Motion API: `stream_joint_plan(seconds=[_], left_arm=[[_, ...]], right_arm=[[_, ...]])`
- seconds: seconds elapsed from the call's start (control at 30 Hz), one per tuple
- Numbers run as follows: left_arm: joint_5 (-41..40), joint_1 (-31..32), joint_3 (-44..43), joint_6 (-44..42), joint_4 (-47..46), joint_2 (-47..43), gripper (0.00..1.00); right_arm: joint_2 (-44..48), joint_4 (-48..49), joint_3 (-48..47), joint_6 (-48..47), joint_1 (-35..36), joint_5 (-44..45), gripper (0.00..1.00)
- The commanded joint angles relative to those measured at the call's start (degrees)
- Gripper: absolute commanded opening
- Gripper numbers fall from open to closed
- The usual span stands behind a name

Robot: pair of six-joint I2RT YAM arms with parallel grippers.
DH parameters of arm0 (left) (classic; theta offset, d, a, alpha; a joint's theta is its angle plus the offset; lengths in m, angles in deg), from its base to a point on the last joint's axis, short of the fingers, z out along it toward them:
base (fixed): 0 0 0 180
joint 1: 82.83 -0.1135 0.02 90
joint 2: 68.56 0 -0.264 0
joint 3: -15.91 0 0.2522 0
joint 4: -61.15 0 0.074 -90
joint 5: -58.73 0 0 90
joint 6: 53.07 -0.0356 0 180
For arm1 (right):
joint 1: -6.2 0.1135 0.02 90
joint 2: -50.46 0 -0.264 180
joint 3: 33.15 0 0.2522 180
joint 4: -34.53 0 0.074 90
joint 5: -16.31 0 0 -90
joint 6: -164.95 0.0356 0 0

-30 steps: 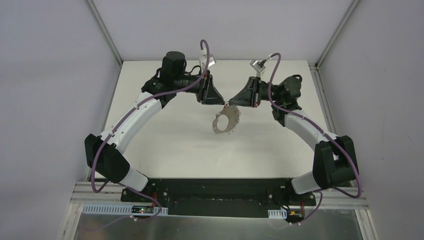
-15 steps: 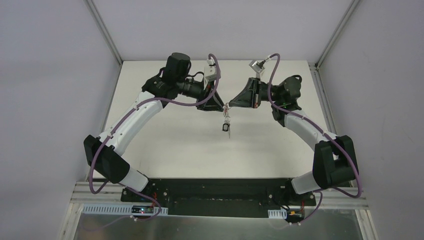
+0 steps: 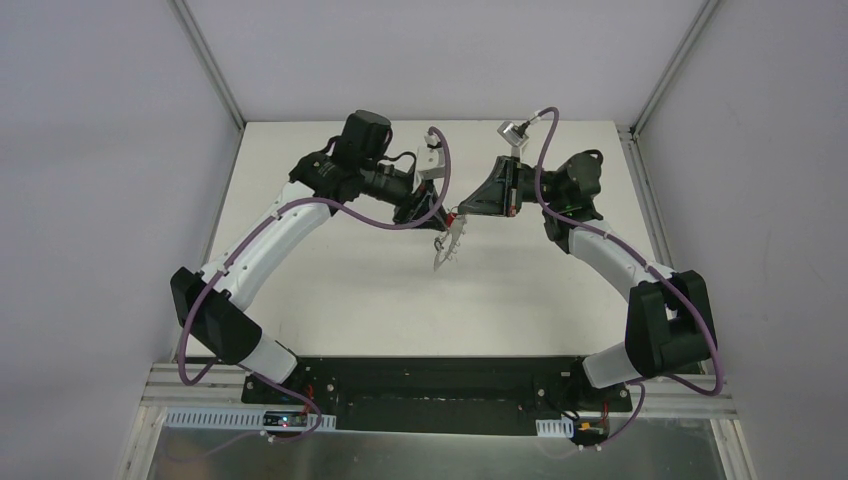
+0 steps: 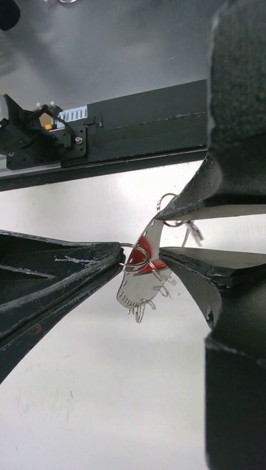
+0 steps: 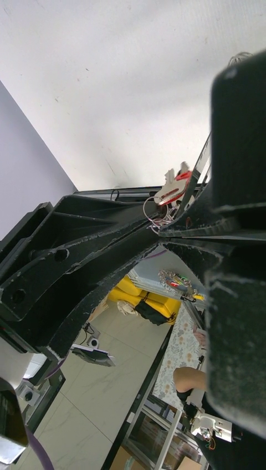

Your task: Put the keys on the keyring

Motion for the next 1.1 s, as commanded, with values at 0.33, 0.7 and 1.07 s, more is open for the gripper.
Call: stream_joint_plan(seconds=[0.33,0.7,1.07], left_arm=[[-5.9,0.2,-8.2,-18.1,13.2,-0.8,0.28],[-7.2,2.7,-12.7,-21.7,14.4,3.8,0.36],[-7.6,4.0,-11.0,-23.8,15.1,4.6,0.15]], right_arm=[[0.7,-0.1,-0.3,-2.1,0.2,-1.5,0.00],[0.8,-2.0,-0.6,-3.3,0.6,-1.7,0.00],[1.3,-3.4,-0.4,-4.4,0.5,-1.8,0.00]])
